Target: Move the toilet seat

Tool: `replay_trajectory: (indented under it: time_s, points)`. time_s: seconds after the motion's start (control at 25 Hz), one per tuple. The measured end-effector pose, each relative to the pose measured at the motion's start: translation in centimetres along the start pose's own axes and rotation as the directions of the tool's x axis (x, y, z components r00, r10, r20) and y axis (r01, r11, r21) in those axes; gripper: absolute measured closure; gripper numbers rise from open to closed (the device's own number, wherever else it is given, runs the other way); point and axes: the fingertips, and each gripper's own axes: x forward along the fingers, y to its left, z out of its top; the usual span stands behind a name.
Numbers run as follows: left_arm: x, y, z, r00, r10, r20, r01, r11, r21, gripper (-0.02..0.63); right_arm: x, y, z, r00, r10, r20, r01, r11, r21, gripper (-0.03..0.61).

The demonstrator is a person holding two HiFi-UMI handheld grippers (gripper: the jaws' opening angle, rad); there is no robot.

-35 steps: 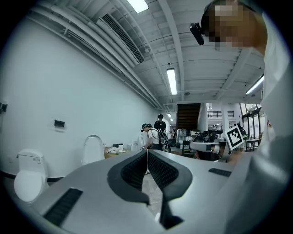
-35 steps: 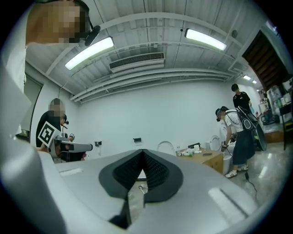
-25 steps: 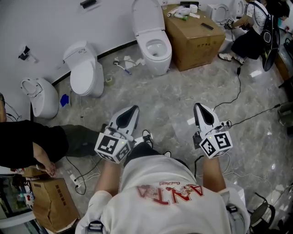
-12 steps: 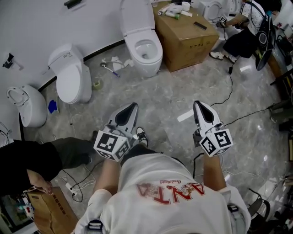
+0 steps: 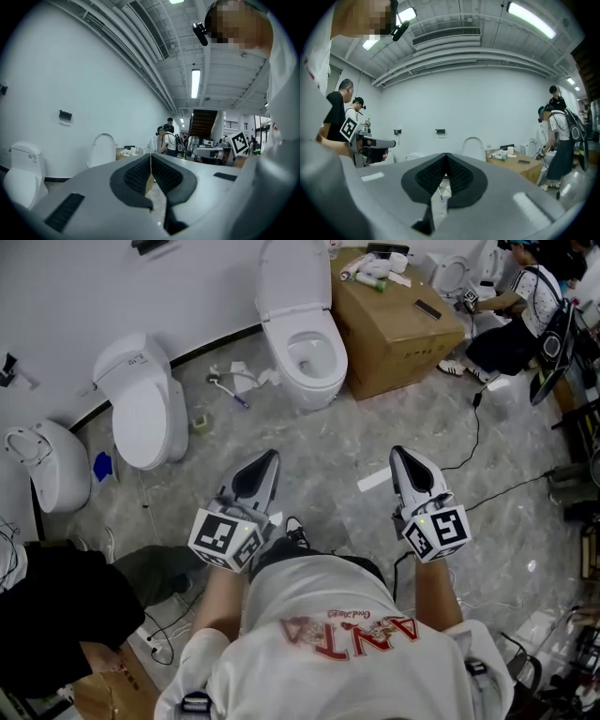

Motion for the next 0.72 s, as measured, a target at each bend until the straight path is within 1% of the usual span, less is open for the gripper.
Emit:
replay_trajectory:
  time_s: [0.16, 0.24, 0.52, 0.72]
  points:
    - [0.3, 4.4, 0.8, 1.000, 0.017, 0.009, -0.017, 1.000, -0.005, 0.600, 4.2, 1.1, 0.8, 1.000, 0.017, 0.004, -0.017, 1.000, -0.005, 0.577]
    - [0.5, 5.8, 0.7, 1.000, 0.022, 0.006, -0.022, 1.000, -0.016, 0.600, 5.7, 1.6, 0.5, 1.000, 0.023, -0.009, -0.023, 1.000, -0.002, 0.577]
    - [2.2, 8.6, 0.1, 1.000, 0.020, -0.003, -0.020, 0.999, -0.045, 0.600, 9.8, 1.2, 0.2, 0.999, 0.033, -0.043, -0.034, 0.999, -0.002, 0.577]
    - [4.2, 10.6, 0.4, 0.999, 0.051, -0.002, -0.051, 0.998, -0.037, 0.600, 13.3, -0.3, -0.3, 0.997, 0.066, -0.041, -0.065, 0.998, 0.013, 0.577]
